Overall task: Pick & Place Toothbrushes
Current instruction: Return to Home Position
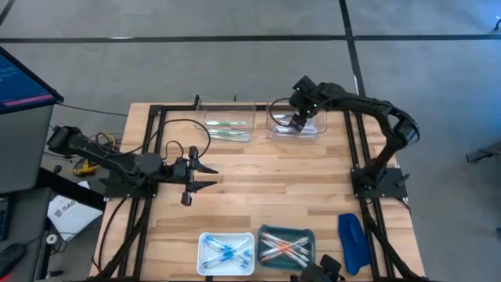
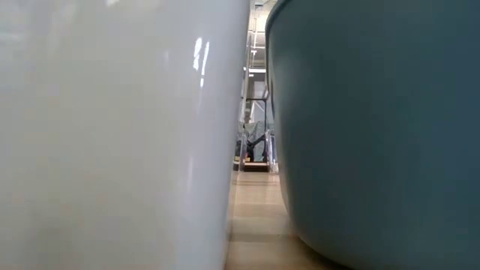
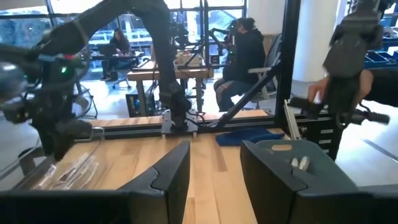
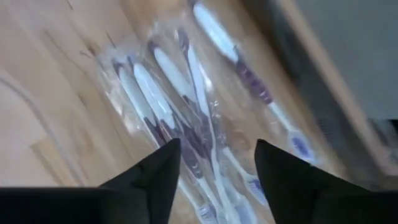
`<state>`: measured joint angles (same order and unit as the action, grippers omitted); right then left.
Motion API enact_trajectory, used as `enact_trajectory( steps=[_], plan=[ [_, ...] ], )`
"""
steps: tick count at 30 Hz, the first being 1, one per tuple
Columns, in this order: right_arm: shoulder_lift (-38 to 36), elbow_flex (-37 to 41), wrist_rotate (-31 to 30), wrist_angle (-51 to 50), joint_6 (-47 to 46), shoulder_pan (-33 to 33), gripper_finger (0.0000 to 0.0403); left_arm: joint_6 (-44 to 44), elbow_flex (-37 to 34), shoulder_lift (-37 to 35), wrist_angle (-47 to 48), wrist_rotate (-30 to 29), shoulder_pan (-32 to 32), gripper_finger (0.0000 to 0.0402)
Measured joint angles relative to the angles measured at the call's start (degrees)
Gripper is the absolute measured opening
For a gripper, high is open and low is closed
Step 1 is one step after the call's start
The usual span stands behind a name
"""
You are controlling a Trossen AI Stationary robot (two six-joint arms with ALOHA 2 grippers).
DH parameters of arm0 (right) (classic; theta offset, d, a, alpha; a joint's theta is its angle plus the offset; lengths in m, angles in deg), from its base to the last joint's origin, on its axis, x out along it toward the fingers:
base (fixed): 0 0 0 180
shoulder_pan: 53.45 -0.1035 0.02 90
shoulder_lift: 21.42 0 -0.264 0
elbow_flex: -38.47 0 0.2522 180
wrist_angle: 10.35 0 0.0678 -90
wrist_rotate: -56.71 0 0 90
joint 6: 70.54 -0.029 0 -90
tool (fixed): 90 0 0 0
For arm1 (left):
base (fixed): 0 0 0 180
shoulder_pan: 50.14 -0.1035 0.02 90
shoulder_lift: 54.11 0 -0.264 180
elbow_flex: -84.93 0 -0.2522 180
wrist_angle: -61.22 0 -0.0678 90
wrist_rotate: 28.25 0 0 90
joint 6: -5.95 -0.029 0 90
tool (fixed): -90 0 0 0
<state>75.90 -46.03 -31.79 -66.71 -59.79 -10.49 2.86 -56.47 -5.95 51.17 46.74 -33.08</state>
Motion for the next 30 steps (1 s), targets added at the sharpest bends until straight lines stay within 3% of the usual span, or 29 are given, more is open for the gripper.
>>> enact_trajectory(
  steps=[4,10,17,24,30],
  plan=[
    [-4.8,-0.4,0.0,-0.1,-1.4,-0.8,0.0225,-1.5,0.0,0.0,-0.2,0.0,0.0,0.0135],
    [-12.6,-0.6,0.0,-3.1,-6.1,-4.5,0.0232,-1.4,0.0,0.0,-0.6,0.0,0.0,0.0135],
    [-23.4,4.4,0.0,-3.0,-6.5,-17.2,0.0228,-1.0,0.0,0.0,-0.7,0.0,0.1,0.0135],
    [-36.3,18.3,-0.6,14.5,-13.8,-32.0,0.0228,-0.9,0.0,0.0,-0.7,0.0,0.1,0.0135],
    [-45.4,31.2,-7.1,27.5,-19.6,-40.5,0.0227,0.4,-0.3,0.0,-0.7,0.0,0.1,0.0135]
  ],
)
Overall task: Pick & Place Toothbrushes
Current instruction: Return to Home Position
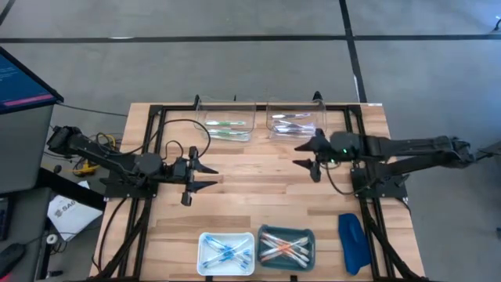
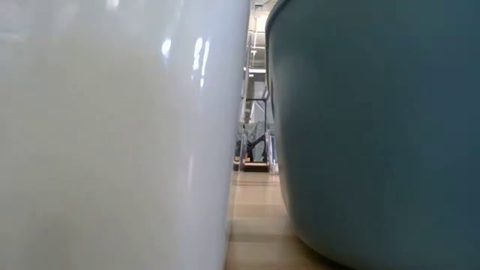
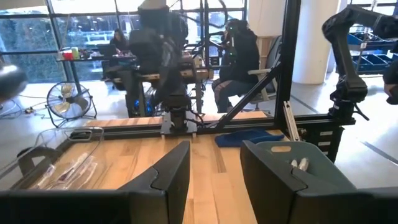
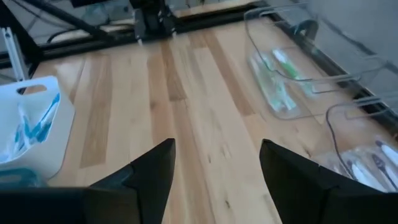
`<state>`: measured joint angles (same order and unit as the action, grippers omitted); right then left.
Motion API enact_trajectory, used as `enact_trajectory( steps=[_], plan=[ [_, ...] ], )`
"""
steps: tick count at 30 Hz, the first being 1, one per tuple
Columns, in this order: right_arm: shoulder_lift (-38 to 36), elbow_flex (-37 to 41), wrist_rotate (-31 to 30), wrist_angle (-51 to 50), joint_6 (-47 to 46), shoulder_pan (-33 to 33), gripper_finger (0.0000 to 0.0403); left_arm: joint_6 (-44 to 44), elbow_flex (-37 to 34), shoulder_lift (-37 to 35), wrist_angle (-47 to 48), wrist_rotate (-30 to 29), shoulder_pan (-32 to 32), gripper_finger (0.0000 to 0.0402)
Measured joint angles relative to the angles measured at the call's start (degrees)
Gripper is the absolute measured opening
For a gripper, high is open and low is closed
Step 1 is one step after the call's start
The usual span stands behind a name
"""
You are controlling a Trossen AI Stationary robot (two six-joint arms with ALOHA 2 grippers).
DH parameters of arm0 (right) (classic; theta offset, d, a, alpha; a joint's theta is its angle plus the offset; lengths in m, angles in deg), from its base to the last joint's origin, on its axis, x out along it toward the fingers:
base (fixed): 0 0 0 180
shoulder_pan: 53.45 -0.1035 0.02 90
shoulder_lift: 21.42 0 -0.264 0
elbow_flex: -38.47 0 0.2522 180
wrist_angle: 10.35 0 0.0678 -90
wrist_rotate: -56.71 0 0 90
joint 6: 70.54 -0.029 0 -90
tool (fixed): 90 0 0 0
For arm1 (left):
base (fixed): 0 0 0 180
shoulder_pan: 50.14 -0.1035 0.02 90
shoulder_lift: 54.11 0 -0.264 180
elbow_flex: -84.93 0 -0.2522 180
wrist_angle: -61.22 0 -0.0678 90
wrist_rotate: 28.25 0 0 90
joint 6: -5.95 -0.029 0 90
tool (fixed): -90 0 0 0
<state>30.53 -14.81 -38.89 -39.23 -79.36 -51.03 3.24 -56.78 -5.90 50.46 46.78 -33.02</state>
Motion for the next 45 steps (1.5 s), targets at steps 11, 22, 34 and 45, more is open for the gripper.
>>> enact_trajectory(
  steps=[11,22,34,45],
  plan=[
    [-9.1,13.1,-9.5,13.6,0.6,-10.0,0.0227,0.0,0.0,0.0,0.0,0.0,0.0,0.0135],
    [-14.2,20.9,-9.4,14.8,-3.1,-12.6,0.0227,0.0,0.0,0.0,0.0,0.0,0.0,0.0135],
    [-31.3,33.1,-9.5,21.9,-3.0,-12.5,0.0227,0.0,0.0,0.0,0.0,0.0,0.0,0.0135],
    [-50.2,39.1,-9.4,21.1,0.2,-11.7,0.0227,0.0,0.0,0.0,0.1,0.0,0.0,0.0135]
  ],
)
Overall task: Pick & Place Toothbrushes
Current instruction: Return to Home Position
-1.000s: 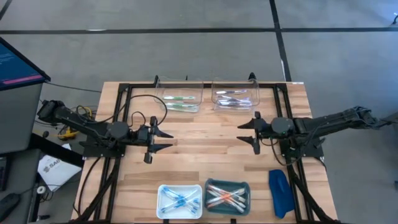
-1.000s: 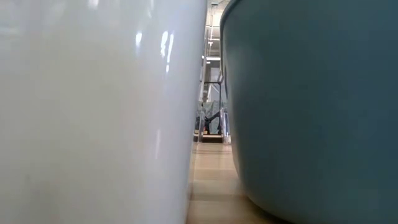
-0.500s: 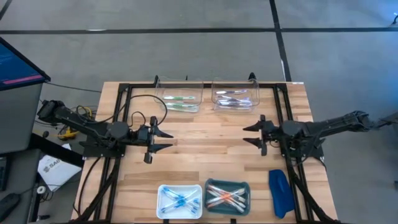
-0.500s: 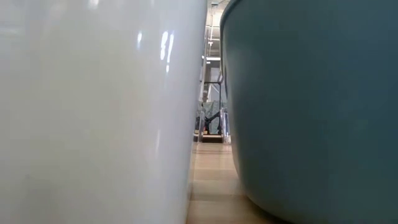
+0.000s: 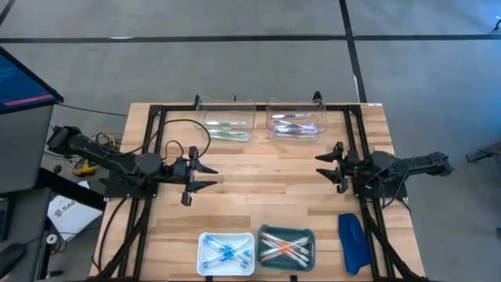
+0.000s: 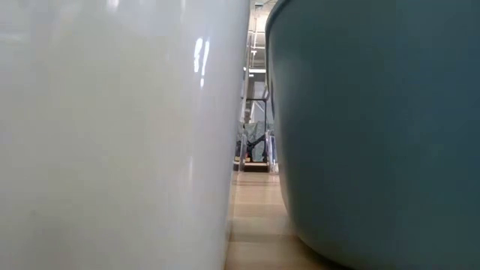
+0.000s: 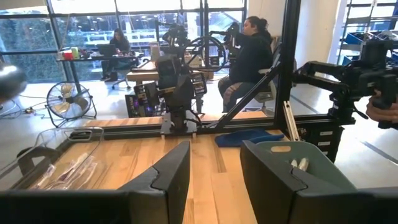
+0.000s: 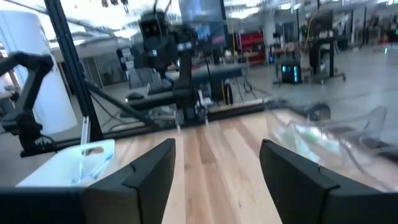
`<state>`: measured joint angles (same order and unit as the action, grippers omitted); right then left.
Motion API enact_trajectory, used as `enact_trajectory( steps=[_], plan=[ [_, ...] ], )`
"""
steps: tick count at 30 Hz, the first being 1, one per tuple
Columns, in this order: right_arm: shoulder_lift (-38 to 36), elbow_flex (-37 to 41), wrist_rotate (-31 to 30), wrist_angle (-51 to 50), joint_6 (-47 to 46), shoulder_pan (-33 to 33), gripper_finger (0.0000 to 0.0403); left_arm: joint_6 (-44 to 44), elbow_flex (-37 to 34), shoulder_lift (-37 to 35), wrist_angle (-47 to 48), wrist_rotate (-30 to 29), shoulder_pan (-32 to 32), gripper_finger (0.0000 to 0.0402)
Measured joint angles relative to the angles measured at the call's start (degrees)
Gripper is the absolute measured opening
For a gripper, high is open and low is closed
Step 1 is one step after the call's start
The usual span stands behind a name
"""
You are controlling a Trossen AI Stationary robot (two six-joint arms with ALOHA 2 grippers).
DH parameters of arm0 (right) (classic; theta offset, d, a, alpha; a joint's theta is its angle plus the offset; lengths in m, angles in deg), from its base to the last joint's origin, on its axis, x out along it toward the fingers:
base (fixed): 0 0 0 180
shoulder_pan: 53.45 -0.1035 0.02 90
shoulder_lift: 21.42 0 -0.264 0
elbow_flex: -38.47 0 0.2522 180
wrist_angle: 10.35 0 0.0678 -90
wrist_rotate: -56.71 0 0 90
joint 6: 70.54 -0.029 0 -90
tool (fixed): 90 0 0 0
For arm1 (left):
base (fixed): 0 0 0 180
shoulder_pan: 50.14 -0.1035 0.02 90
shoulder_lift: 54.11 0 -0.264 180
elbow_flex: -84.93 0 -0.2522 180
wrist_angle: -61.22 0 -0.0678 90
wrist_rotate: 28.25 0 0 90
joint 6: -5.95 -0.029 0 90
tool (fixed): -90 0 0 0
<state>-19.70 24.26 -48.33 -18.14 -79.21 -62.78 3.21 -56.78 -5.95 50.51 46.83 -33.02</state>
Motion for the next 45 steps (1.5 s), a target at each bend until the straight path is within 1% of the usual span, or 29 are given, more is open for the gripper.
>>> enact_trajectory(
  steps=[2,13,18,26,32,38,42,45],
  plan=[
    [-1.6,0.0,0.1,0.2,0.9,0.1,0.0227,0.0,0.0,0.0,0.0,0.0,0.0,0.0135],
    [-1.6,0.0,0.3,-0.7,3.6,0.1,0.0227,-0.1,0.0,0.0,0.0,0.0,0.0,0.0135],
    [-1.1,0.1,-3.4,-2.5,3.7,0.1,0.0227,-1.1,0.0,0.0,0.0,0.0,0.0,0.0135],
    [-0.7,0.1,-3.5,-2.5,2.8,0.1,0.0227,0.0,0.0,0.0,0.1,0.0,0.0,0.0135],
    [-0.6,0.1,-3.5,-2.5,4.2,0.1,0.0227,0.0,0.0,-0.4,4.8,0.0,0.0,0.0135],
    [-0.6,0.1,-3.5,-2.5,9.6,0.1,0.0227,0.0,0.0,-4.1,8.0,0.0,-0.2,0.0135],
    [-0.6,0.1,-3.5,-2.5,13.6,0.1,0.0227,0.1,0.0,-9.1,14.1,0.0,-0.2,0.0135],
    [-0.6,0.1,-3.5,-2.5,13.3,0.1,0.0227,0.5,0.0,-12.9,18.0,0.0,-0.2,0.0135]
  ],
)
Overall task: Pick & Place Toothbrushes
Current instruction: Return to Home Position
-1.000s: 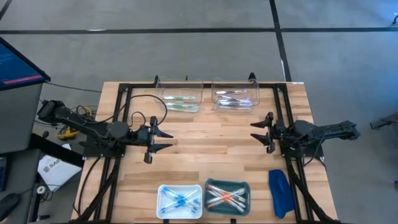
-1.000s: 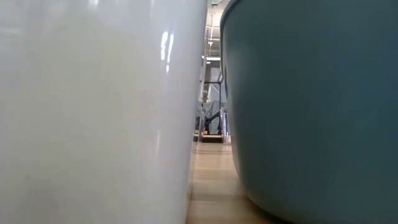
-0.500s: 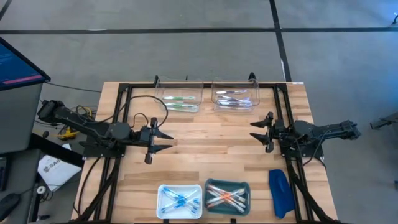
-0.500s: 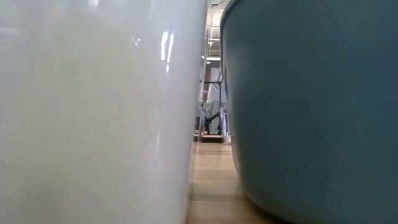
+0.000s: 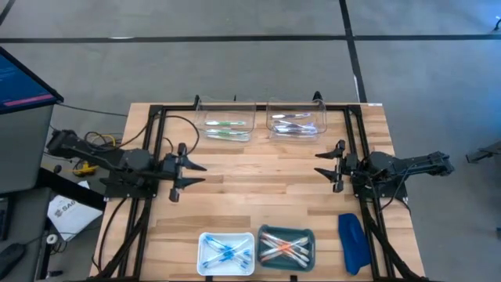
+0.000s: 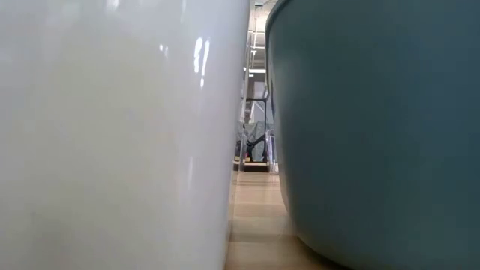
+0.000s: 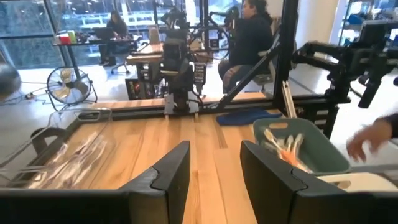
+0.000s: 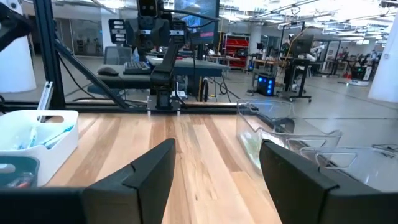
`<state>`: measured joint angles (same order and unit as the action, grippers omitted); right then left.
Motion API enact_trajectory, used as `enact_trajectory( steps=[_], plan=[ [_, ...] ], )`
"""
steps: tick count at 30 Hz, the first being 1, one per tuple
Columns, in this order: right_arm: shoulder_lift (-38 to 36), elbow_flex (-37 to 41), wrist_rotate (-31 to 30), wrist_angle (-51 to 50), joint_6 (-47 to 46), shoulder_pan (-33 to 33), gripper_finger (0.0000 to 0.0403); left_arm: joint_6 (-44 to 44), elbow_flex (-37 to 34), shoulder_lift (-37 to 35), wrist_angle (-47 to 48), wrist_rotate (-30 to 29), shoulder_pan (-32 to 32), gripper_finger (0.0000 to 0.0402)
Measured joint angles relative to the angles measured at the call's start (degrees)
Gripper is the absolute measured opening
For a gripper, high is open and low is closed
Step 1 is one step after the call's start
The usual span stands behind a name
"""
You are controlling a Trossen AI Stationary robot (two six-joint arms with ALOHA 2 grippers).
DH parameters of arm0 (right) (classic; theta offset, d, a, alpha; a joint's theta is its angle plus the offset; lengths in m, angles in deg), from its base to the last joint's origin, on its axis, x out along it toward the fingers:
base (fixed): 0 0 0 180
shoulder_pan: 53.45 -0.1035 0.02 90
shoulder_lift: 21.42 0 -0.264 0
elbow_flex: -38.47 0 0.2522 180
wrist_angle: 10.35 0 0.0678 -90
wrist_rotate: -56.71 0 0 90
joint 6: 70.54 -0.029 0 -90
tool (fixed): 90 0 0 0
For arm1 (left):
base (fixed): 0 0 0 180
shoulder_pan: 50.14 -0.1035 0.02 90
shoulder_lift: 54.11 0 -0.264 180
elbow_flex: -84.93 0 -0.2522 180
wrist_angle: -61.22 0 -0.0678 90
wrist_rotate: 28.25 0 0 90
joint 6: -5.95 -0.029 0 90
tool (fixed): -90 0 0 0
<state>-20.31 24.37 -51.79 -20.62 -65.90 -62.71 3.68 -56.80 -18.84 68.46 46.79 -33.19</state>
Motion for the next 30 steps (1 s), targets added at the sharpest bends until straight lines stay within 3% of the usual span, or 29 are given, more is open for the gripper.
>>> enact_trajectory(
  steps=[4,13,21,30],
  plan=[
    [0.0,0.0,0.0,0.0,0.0,0.0,0.0227,0.7,-2.7,-5.3,0.7,-0.5,0.0,0.0135],
    [0.0,0.0,0.0,0.0,-0.2,0.0,0.0228,-0.7,-11.5,-19.8,0.1,-11.3,-0.1,0.0135],
    [0.0,0.0,0.0,0.0,-0.2,0.0,0.0228,-3.6,-17.2,-28.3,0.0,-9.8,-0.1,0.0135],
    [0.0,0.0,0.0,0.0,-0.2,0.0,0.0228,-3.9,-18.0,-28.0,2.6,-4.0,0.0,0.0135]
  ],
)
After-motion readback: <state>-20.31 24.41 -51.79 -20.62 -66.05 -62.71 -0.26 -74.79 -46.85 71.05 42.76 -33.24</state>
